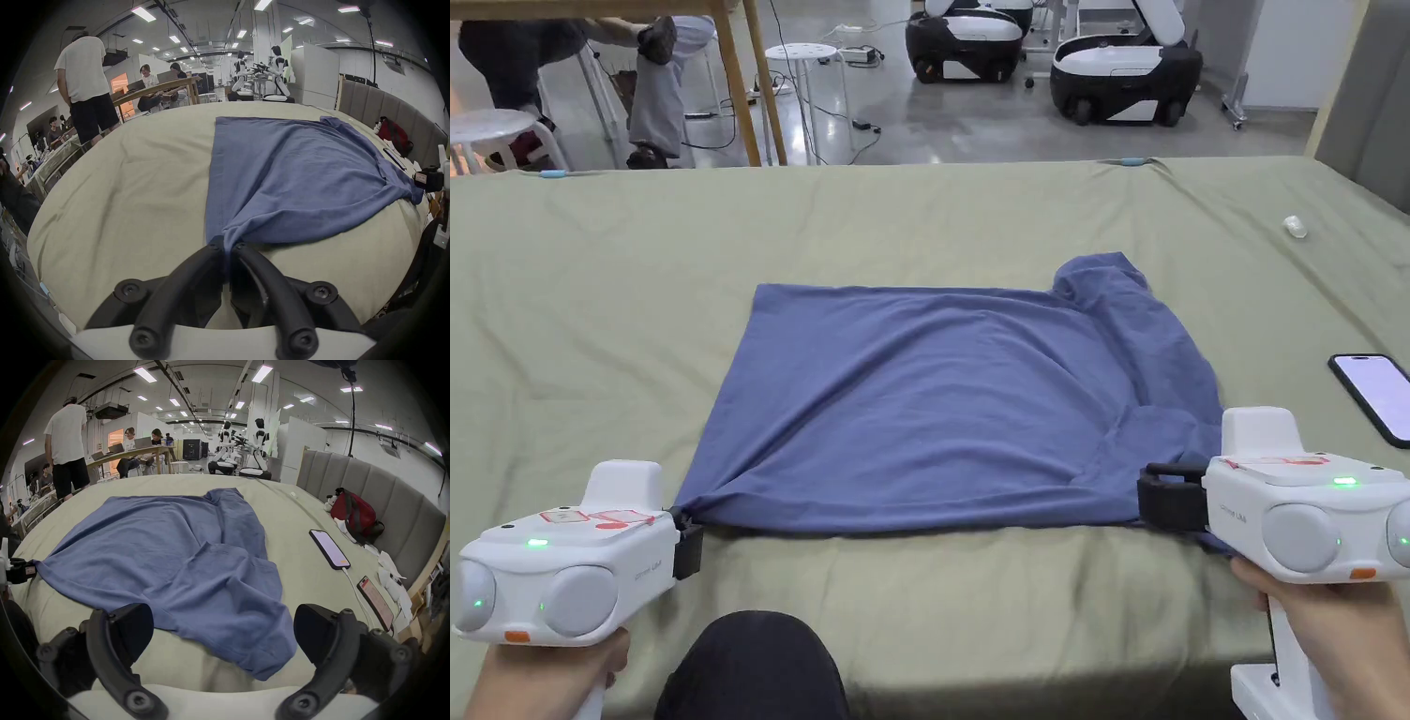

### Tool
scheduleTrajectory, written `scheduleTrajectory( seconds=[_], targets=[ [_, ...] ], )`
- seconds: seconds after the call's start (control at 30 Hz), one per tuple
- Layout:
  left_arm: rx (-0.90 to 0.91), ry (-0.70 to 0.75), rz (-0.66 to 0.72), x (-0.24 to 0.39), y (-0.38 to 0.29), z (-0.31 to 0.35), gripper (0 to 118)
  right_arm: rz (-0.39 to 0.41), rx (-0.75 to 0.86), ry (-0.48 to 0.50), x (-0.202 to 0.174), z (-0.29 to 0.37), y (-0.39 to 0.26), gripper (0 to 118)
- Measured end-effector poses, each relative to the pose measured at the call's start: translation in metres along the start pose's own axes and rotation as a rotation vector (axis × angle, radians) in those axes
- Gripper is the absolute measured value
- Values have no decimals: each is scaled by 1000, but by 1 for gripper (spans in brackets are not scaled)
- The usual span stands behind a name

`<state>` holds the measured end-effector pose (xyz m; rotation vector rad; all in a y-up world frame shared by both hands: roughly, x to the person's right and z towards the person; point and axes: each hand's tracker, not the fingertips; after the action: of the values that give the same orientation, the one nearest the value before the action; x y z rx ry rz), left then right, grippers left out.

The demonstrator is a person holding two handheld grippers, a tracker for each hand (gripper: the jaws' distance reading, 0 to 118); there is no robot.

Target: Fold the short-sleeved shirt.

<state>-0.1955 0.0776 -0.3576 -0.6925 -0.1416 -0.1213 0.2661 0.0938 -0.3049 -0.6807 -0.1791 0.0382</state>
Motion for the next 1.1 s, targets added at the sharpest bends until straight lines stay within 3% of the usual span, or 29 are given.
scheduleTrajectory(
  seconds=[0.27,0.4,0.5,0.57,0.6,0.63,0.73,0.87,1.1],
  targets=[
    [3,-6,2,0,1,0,3,-34,-116,-25,19,-9,-18,95],
    [0,-8,-9,-2,2,-1,3,-29,-162,-30,18,-18,-27,73],
    [0,-10,-6,-2,1,-2,3,-35,-174,-10,14,-23,-31,65],
    [-1,-9,-8,-2,0,-2,3,-10,-158,-14,10,-17,-30,45],
    [-2,-8,-9,-2,0,-2,3,-8,-147,1,8,-15,-29,24],
    [-2,-8,-9,-2,0,-3,3,-13,-139,17,6,-15,-28,20],
    [-1,-5,-5,-1,1,-3,3,48,-139,-14,-4,-17,-26,19],
    [8,-2,0,0,7,-1,3,21,-123,-11,0,-13,-23,19],
    [42,25,10,5,37,-1,2,43,-40,-47,-5,-3,1,19]
  ],
)
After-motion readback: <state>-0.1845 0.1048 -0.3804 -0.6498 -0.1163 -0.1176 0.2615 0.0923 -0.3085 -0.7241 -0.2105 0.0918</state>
